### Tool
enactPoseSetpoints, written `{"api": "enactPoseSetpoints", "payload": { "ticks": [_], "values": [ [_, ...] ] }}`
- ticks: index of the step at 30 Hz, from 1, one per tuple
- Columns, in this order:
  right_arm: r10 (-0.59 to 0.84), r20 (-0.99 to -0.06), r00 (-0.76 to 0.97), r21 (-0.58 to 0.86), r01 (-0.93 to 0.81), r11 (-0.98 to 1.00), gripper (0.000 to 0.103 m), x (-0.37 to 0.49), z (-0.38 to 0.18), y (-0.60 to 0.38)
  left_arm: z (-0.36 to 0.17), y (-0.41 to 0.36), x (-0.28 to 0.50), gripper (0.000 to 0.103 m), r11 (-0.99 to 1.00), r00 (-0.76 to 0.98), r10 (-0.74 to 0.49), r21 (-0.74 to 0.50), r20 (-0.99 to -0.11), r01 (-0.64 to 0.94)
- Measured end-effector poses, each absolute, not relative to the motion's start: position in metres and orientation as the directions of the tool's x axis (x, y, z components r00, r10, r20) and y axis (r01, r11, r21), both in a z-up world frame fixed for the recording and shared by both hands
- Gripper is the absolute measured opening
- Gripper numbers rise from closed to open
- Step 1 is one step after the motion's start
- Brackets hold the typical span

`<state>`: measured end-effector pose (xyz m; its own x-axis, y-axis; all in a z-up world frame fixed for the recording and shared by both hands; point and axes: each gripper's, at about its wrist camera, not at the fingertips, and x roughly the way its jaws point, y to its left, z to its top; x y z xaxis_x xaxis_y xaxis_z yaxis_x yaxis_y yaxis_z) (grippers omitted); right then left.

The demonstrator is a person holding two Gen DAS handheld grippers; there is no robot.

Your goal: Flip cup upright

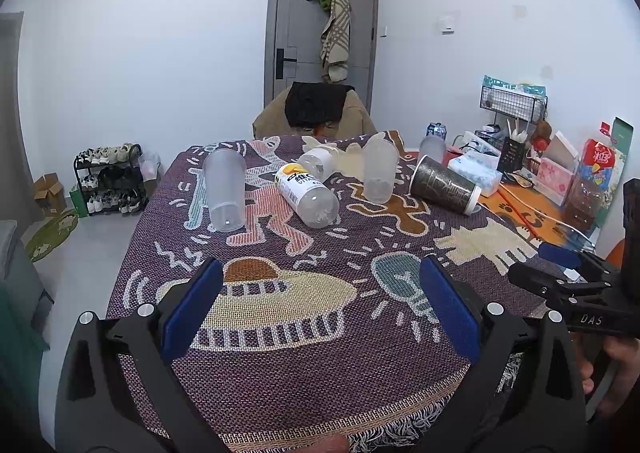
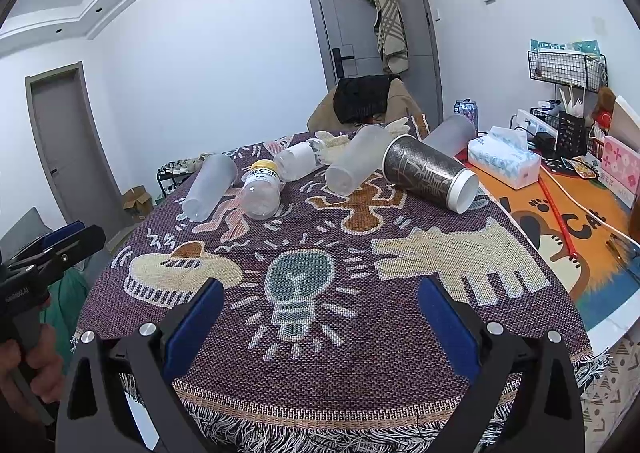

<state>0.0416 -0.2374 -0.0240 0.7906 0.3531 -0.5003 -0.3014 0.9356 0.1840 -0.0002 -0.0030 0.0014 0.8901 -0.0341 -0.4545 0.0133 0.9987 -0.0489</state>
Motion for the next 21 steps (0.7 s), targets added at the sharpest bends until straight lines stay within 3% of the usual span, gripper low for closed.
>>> {"api": "enactPoseSetpoints", "payload": {
  "ticks": [21],
  "values": [
    [0.366,-0.523,0.770,0.219,-0.294,0.930,0.095,0.065,-0.032,-0.240,-0.001,0.000,0.028,0.098,0.999,0.874,-0.035,-0.053,-0.484,0.011]
  ]
}}
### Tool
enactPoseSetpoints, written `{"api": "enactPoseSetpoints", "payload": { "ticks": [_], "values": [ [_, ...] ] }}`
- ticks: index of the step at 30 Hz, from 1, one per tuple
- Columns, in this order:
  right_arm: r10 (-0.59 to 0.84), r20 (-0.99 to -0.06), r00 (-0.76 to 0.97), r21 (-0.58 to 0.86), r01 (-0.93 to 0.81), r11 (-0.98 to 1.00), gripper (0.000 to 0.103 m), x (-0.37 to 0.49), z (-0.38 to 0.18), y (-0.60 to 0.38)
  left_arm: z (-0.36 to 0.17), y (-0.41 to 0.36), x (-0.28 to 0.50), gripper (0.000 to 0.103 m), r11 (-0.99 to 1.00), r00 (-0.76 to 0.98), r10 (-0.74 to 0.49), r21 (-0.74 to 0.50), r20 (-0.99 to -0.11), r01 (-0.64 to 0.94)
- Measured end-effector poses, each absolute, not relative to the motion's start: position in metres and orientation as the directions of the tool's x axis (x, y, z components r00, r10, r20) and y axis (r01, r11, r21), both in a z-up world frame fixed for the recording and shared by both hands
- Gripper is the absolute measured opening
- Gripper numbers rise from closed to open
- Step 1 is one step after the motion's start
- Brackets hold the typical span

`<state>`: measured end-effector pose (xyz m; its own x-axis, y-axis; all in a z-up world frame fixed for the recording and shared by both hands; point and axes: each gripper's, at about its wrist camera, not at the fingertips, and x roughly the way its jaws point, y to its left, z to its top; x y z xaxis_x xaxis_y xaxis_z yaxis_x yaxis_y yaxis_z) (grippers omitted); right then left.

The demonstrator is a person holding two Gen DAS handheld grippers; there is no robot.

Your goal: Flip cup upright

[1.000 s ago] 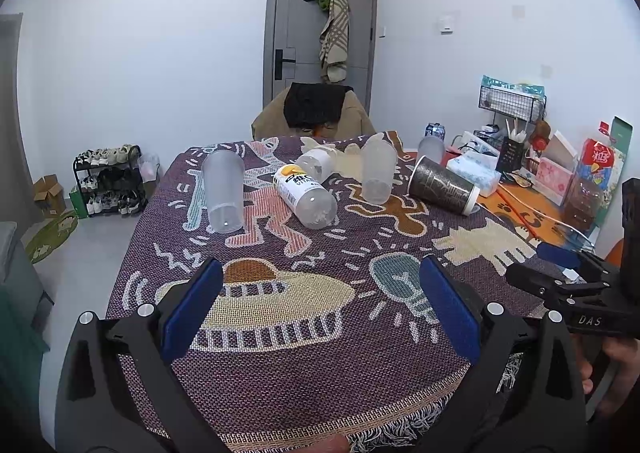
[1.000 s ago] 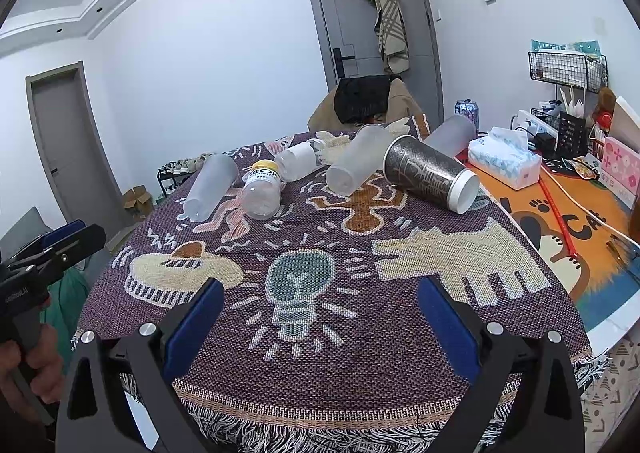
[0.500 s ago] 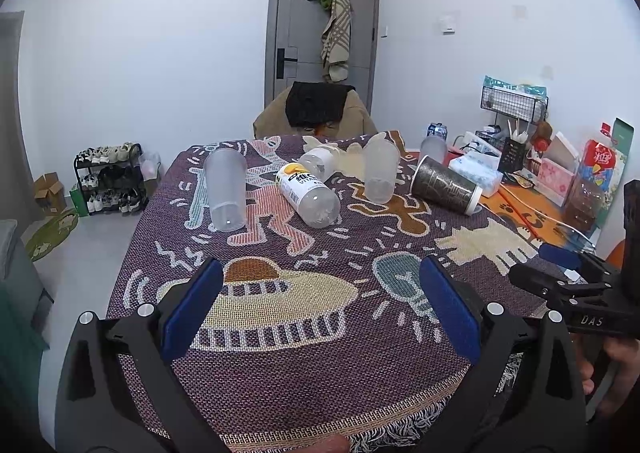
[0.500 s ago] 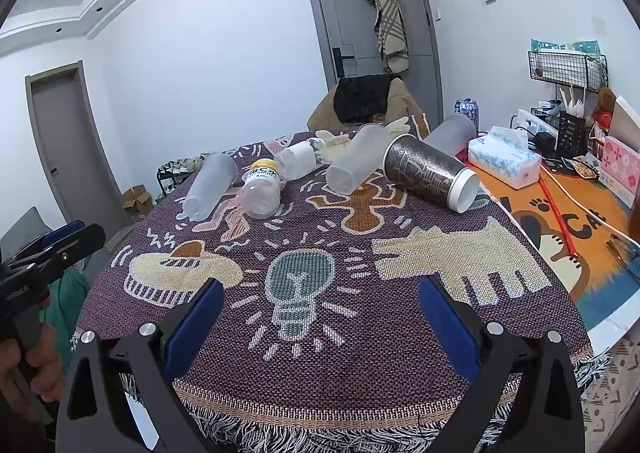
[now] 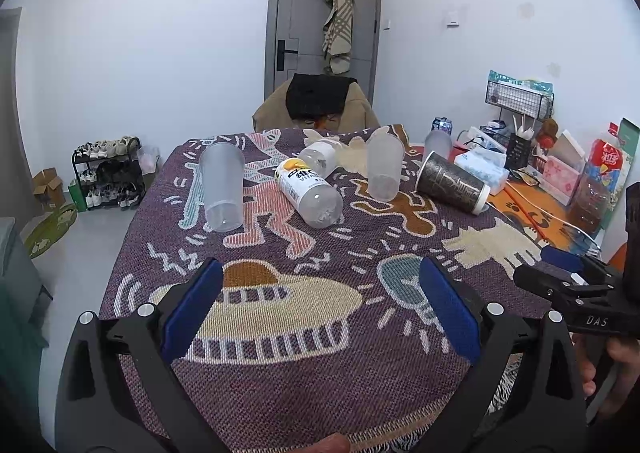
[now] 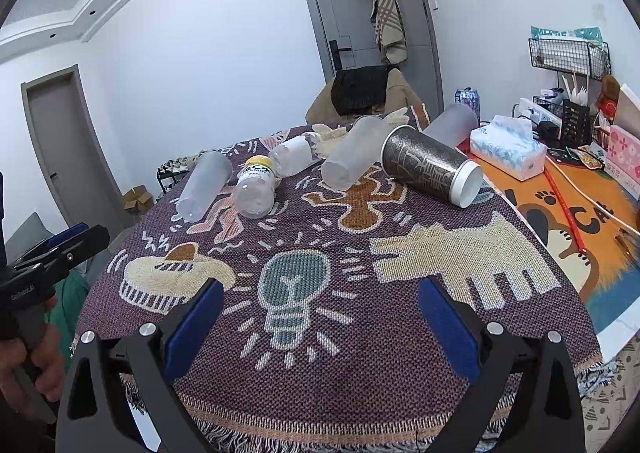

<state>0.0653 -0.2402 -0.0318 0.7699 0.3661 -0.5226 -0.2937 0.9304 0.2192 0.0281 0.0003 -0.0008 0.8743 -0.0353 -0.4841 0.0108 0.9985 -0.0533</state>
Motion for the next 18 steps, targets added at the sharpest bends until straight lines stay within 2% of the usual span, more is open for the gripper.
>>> {"api": "enactPoseSetpoints", "payload": {
  "ticks": [18],
  "values": [
    [0.368,-0.530,0.764,0.313,-0.227,0.922,0.095,0.124,-0.039,-0.283,0.014,-0.040,0.116,0.098,0.991,0.828,-0.115,-0.012,-0.549,0.130]
  ]
}}
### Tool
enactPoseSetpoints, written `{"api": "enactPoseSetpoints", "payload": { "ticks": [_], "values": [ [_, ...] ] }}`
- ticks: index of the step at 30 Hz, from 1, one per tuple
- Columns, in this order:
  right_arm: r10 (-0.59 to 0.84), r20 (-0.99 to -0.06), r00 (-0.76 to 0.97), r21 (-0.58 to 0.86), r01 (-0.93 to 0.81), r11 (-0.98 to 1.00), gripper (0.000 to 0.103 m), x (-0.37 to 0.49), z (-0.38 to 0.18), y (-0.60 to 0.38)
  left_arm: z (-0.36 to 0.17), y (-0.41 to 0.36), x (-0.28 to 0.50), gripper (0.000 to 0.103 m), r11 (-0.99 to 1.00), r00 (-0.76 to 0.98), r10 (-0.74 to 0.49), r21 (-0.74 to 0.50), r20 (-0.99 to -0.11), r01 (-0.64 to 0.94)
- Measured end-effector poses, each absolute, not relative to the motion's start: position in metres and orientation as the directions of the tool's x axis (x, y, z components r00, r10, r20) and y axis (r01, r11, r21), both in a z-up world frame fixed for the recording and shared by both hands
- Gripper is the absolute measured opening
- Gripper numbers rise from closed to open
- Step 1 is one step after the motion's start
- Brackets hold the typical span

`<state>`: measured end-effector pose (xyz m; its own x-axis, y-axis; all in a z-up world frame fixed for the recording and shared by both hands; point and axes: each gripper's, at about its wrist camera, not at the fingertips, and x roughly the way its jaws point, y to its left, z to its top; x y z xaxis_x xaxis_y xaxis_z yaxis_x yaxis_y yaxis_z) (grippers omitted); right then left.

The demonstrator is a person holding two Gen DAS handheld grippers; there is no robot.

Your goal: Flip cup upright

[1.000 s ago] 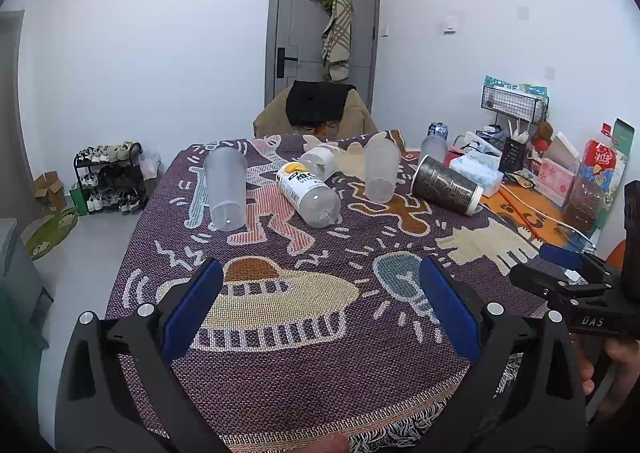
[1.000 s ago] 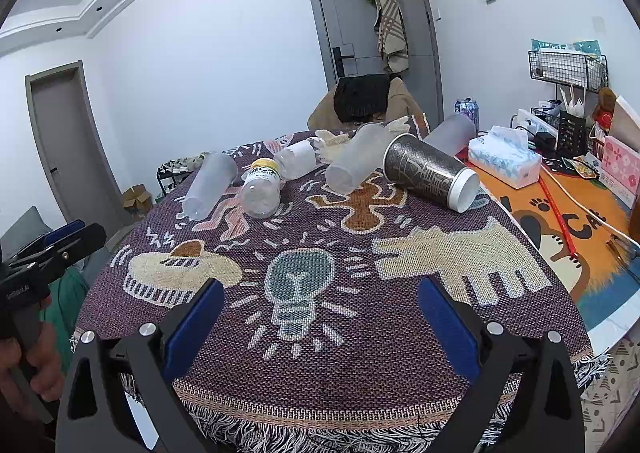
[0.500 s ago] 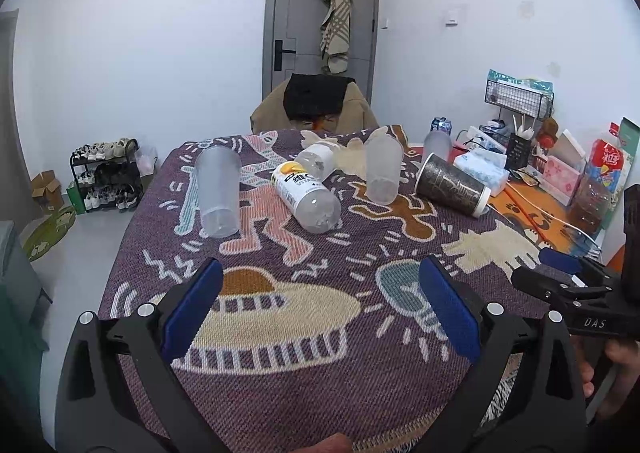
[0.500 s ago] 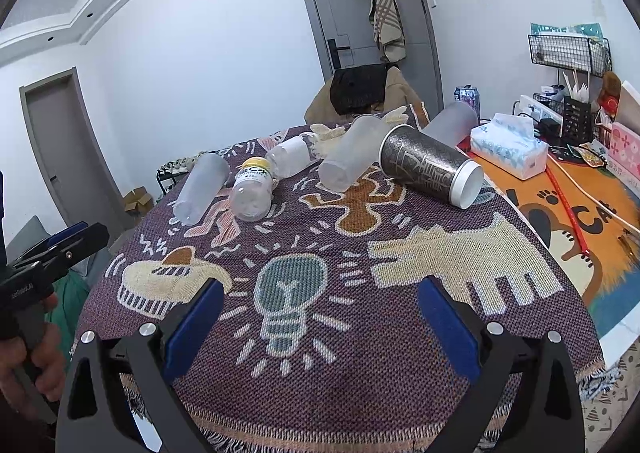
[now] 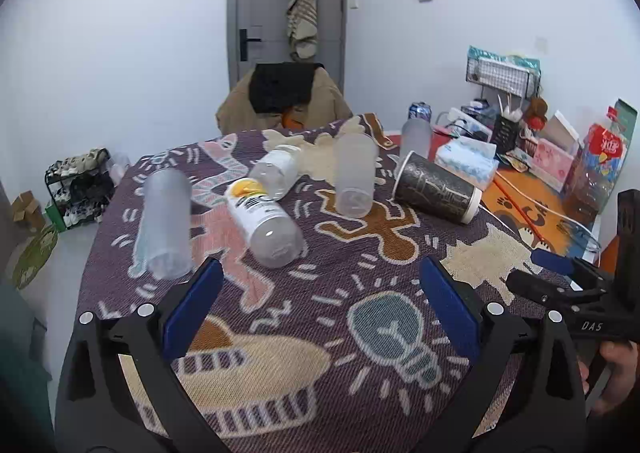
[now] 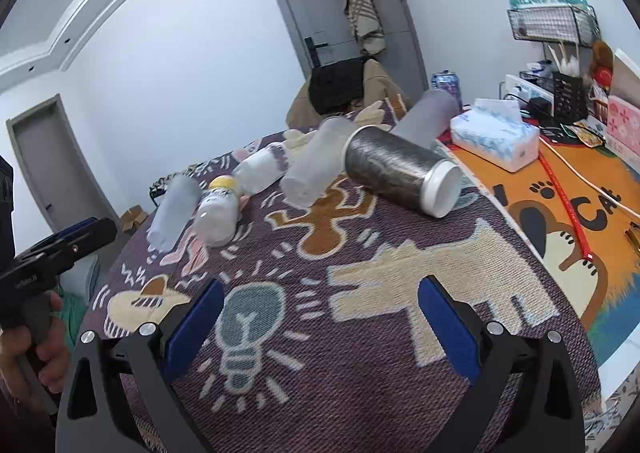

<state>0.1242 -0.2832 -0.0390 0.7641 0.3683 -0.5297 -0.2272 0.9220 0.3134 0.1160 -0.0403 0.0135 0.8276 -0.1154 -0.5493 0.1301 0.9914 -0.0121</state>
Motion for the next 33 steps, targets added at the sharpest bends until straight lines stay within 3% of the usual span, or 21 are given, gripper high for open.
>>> {"api": "enactPoseSetpoints", "payload": {
  "ticks": [16,33],
  "values": [
    [0.355,-0.511,0.783,0.383,-0.162,0.909,0.095,0.157,-0.043,-0.338,0.010,-0.091,0.201,0.098,0.977,0.766,-0.130,0.048,-0.630,0.206],
    [0.352,-0.541,0.764,0.426,-0.111,0.898,0.095,0.188,-0.059,-0.370,-0.026,-0.116,0.302,0.096,0.973,0.652,-0.132,0.027,-0.747,0.228]
  ]
}}
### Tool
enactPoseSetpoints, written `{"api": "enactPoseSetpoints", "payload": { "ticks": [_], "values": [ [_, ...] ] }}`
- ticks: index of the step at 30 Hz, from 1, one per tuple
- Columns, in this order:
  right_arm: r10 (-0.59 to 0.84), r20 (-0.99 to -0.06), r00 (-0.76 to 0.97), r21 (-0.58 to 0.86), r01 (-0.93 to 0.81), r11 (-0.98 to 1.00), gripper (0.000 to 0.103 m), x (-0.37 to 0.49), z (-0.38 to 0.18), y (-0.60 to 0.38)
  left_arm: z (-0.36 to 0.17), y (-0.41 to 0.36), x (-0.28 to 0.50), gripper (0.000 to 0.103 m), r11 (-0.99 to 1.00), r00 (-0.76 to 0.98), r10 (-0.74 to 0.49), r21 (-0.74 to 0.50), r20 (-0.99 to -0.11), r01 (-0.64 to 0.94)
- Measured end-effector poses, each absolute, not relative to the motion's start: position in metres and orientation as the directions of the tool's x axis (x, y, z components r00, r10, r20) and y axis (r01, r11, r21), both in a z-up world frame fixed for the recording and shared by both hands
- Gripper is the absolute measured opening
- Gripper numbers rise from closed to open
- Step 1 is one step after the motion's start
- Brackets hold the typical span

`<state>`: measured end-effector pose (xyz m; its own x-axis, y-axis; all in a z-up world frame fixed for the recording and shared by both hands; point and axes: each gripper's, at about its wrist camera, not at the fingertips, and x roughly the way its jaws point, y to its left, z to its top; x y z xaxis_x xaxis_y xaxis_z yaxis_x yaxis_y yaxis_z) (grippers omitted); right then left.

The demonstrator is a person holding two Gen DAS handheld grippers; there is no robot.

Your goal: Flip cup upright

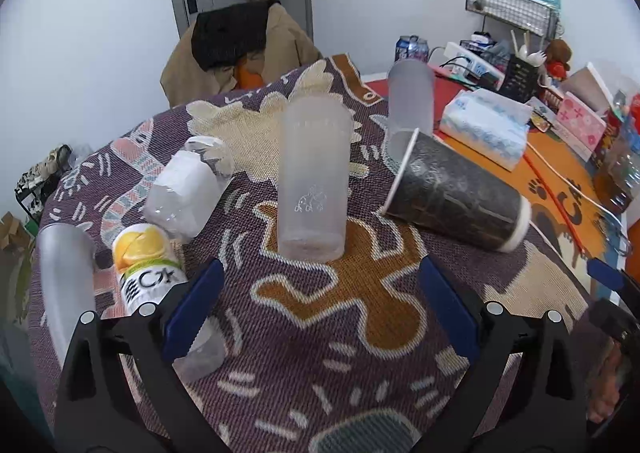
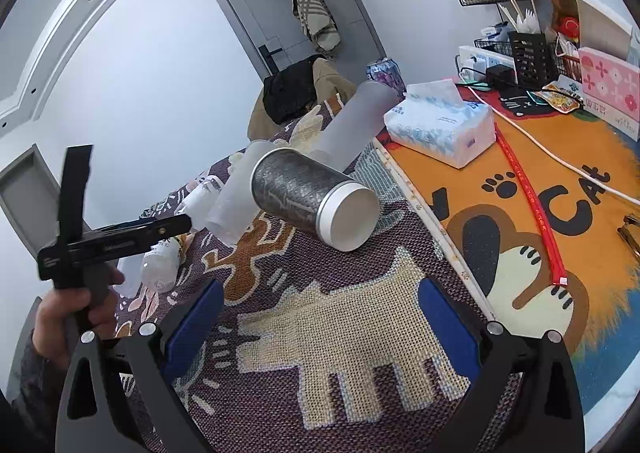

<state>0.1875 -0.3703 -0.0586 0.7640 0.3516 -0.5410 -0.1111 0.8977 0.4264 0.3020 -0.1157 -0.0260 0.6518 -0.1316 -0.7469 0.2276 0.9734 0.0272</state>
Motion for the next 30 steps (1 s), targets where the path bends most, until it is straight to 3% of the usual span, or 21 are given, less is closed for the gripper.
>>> {"api": "enactPoseSetpoints", "payload": {
  "ticks": [18,19,21,30],
  "values": [
    [0.366,-0.568,0.737,0.485,-0.060,0.873,0.095,0.216,-0.071,-0.383,-0.077,-0.135,0.383,0.088,0.968,0.536,-0.115,0.027,-0.836,0.250],
    [0.368,-0.567,0.737,0.488,-0.059,0.871,0.095,0.217,-0.071,-0.383,-0.081,-0.136,0.386,0.084,0.968,0.534,-0.107,0.034,-0.839,0.248],
    [0.370,-0.568,0.735,0.489,-0.060,0.870,0.095,0.217,-0.071,-0.382,-0.085,-0.135,0.391,0.059,0.971,0.515,-0.109,0.018,-0.850,0.236],
    [0.360,-0.577,0.733,0.488,-0.044,0.872,0.095,0.213,-0.074,-0.382,-0.066,-0.126,0.370,0.058,0.971,0.569,-0.152,-0.015,-0.808,0.237]
  ]
}}
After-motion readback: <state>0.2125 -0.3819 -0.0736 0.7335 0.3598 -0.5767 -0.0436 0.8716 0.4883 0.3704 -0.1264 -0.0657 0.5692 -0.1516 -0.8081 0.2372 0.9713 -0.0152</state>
